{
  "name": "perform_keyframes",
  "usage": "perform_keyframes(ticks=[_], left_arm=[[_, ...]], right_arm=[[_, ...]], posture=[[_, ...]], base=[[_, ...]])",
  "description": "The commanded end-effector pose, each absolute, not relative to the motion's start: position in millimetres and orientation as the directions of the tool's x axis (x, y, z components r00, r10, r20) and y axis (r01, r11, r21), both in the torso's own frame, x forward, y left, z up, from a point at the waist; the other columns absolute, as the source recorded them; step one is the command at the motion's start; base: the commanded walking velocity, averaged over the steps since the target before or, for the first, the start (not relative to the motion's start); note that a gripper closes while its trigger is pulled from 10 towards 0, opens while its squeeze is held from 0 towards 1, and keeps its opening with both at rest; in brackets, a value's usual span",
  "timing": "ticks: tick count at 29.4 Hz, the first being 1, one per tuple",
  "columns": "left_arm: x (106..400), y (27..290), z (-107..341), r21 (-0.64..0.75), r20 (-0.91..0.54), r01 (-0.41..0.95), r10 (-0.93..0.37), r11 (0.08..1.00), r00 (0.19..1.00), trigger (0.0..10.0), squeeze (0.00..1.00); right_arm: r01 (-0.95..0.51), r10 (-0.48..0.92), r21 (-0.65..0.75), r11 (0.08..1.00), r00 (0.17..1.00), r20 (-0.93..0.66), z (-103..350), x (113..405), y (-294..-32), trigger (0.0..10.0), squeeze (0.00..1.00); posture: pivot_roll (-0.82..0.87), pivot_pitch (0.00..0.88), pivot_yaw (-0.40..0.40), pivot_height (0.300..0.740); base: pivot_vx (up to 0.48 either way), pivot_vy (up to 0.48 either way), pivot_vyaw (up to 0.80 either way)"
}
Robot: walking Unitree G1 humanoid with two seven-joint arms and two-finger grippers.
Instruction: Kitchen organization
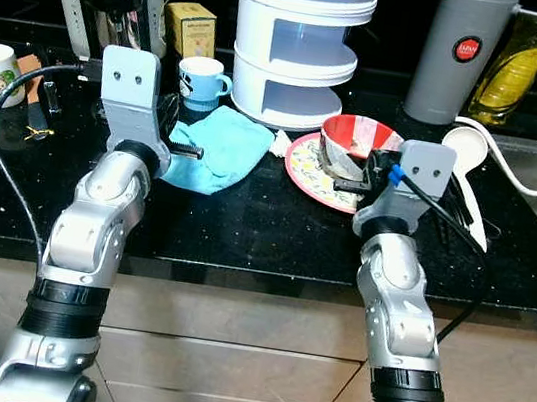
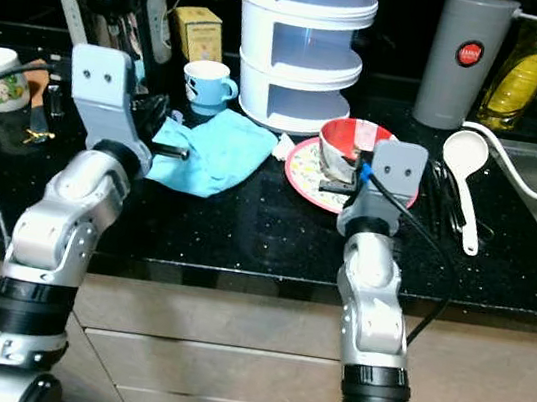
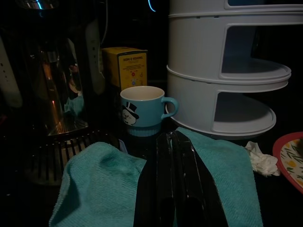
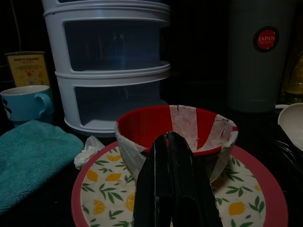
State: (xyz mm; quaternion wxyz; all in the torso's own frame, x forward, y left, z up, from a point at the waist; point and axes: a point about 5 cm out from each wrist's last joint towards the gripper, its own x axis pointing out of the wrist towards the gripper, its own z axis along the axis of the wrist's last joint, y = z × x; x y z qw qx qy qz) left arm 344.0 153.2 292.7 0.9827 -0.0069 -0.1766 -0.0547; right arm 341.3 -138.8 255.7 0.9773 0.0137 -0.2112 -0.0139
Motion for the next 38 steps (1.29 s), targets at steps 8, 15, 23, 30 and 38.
perform_keyframes(ticks=[8,15,23,30,38], left_arm=[[343.9,157.7,288.8,0.007,0.332,0.092,-0.09,0.996,0.939,10.0,0.0],[344.2,157.6,289.6,0.012,0.335,0.093,-0.091,0.996,0.938,10.0,0.0],[344.2,156.9,289.3,0.012,0.334,0.097,-0.095,0.995,0.938,10.0,0.0],[344.3,156.8,288.9,0.007,0.333,0.099,-0.096,0.995,0.938,10.0,0.0],[344.3,156.1,289.4,-0.01,0.337,0.108,-0.098,0.994,0.936,10.0,0.0]], right_arm=[[0.013,-0.028,0.039,0.999,0.913,0.407,253.0,340.8,-137.5,10.0,0.0],[0.013,-0.027,0.038,0.999,0.913,0.408,253.6,341.1,-137.8,10.0,0.0],[0.013,-0.027,0.037,0.999,0.913,0.407,253.4,341.1,-138.1,10.0,0.0],[0.014,-0.027,0.037,0.999,0.913,0.408,252.9,340.7,-137.7,10.0,0.0],[0.013,-0.026,0.036,0.999,0.912,0.41,253.2,340.7,-137.7,10.0,0.0]], posture=[[-0.03,0.089,0.008,0.74],[-0.03,0.089,0.007,0.74],[-0.03,0.089,0.007,0.74],[-0.03,0.084,0.01,0.74],[-0.03,0.084,0.01,0.74]], base=[[0.0,0.0,0.0],[0.0,-0.294,0.0],[0.0,-0.424,0.0],[0.0,-0.143,0.0],[0.0,0.0,0.0]])
